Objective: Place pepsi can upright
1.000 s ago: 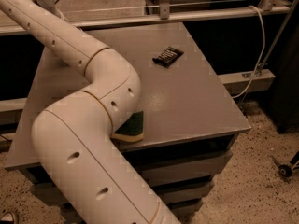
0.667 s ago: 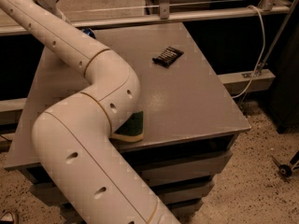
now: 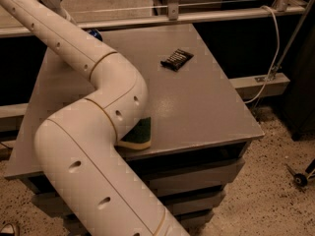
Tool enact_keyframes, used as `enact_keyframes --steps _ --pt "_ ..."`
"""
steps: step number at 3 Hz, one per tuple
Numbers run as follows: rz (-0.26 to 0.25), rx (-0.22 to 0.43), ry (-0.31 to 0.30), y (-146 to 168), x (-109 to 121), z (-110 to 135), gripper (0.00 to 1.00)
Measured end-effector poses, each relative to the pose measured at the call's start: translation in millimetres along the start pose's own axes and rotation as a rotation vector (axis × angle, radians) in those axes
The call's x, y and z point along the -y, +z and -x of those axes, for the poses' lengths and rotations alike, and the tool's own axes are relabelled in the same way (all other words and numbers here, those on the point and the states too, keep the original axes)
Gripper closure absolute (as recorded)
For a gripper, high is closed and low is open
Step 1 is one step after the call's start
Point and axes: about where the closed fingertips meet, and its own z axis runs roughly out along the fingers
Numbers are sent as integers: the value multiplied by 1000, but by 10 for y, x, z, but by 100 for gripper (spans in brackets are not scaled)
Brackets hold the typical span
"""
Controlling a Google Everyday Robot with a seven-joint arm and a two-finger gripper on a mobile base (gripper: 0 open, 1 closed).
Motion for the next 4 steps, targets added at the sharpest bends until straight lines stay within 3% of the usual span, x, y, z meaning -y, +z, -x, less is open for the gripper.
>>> enact_keyframes --steps 1,2,3,4 --pt "-14 -5 12 -97 -7 -110 100" --pt "-42 -14 49 -320 -71 -369 100" --pt "-83 15 132 -828 -403 -897 100" --pt "-119 56 181 -1193 -725 -1228 100"
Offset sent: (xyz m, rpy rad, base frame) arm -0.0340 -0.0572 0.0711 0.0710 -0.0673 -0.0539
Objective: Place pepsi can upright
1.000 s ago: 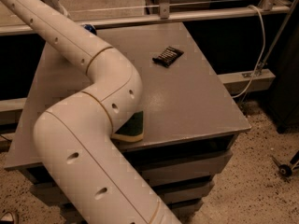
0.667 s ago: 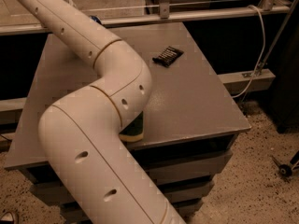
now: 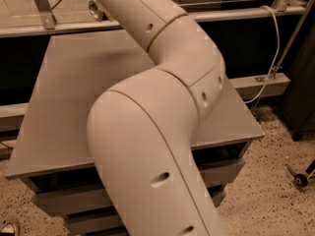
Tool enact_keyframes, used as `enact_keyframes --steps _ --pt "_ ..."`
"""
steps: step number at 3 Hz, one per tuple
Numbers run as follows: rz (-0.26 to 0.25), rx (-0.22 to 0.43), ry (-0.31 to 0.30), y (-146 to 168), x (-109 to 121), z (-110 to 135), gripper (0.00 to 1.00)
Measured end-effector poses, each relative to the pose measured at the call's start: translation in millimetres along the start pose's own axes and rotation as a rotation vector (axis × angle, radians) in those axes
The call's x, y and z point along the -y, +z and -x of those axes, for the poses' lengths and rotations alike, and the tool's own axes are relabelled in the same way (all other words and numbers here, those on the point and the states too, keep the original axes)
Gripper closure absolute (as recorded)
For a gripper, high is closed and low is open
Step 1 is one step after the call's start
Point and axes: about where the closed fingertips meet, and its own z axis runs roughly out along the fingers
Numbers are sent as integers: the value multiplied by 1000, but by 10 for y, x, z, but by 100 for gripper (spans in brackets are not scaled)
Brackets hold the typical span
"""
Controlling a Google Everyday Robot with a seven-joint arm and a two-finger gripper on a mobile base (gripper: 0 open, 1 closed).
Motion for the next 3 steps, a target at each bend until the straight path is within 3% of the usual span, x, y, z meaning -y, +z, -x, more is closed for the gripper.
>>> enact_keyframes --steps 1,3 --pt "-36 112 72 -310 -303 -280 100" --pt "-70 448 187 -620 -1102 -657 100"
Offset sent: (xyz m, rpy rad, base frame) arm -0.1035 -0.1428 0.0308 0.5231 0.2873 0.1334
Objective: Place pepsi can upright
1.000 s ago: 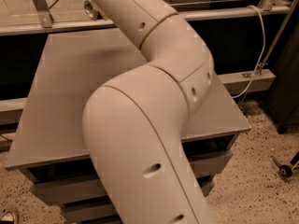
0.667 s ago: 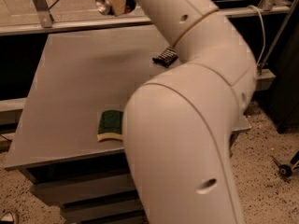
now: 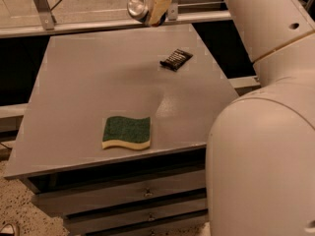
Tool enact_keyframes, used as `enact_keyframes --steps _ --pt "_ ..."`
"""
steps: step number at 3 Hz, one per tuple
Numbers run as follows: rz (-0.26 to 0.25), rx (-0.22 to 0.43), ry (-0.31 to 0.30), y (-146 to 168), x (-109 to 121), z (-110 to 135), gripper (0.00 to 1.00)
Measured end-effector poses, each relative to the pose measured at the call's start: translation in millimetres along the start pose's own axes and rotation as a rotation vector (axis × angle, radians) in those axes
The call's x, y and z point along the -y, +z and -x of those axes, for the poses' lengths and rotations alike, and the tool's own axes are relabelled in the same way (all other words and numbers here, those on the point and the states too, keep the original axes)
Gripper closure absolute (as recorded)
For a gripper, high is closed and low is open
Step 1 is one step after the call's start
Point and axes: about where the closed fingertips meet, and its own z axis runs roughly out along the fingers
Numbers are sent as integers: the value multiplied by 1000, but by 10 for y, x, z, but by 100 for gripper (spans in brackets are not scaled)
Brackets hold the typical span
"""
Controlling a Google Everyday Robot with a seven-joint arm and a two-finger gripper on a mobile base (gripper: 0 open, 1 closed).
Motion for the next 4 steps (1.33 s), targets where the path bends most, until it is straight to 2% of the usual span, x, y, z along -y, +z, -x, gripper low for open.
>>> enact_keyframes --steps 1,2,3,4 --pt "-2 -10 -7 62 49 27 100" --pt "-30 2 -75 104 110 11 100" --pt "-92 53 -271 -109 177 -60 100" --pt "-124 80 -441 -334 193 -68 100"
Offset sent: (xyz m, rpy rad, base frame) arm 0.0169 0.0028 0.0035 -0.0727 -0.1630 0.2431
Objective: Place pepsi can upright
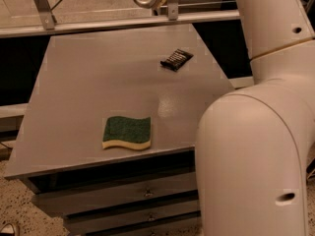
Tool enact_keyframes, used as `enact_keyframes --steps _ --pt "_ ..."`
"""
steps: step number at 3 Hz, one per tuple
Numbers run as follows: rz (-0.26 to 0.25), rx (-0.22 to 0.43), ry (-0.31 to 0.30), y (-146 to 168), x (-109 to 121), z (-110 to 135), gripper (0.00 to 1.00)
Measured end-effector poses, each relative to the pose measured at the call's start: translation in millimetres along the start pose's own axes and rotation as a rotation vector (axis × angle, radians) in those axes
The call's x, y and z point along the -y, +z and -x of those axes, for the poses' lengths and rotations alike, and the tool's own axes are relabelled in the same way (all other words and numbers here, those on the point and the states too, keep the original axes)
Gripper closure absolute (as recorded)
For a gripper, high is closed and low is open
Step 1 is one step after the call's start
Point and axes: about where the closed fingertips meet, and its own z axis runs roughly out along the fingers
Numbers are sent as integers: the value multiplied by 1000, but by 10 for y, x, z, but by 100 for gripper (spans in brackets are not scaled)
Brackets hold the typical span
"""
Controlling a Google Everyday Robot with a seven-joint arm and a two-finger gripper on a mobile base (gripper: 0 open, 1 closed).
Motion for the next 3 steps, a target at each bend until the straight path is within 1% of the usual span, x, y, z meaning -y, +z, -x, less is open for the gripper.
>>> enact_keyframes --steps 1,2,3 --pt "14 -42 -152 -235 -137 -141 100" --pt "-5 -54 -220 -185 -84 -185 100" --pt "-21 -59 -217 -162 -54 -207 100"
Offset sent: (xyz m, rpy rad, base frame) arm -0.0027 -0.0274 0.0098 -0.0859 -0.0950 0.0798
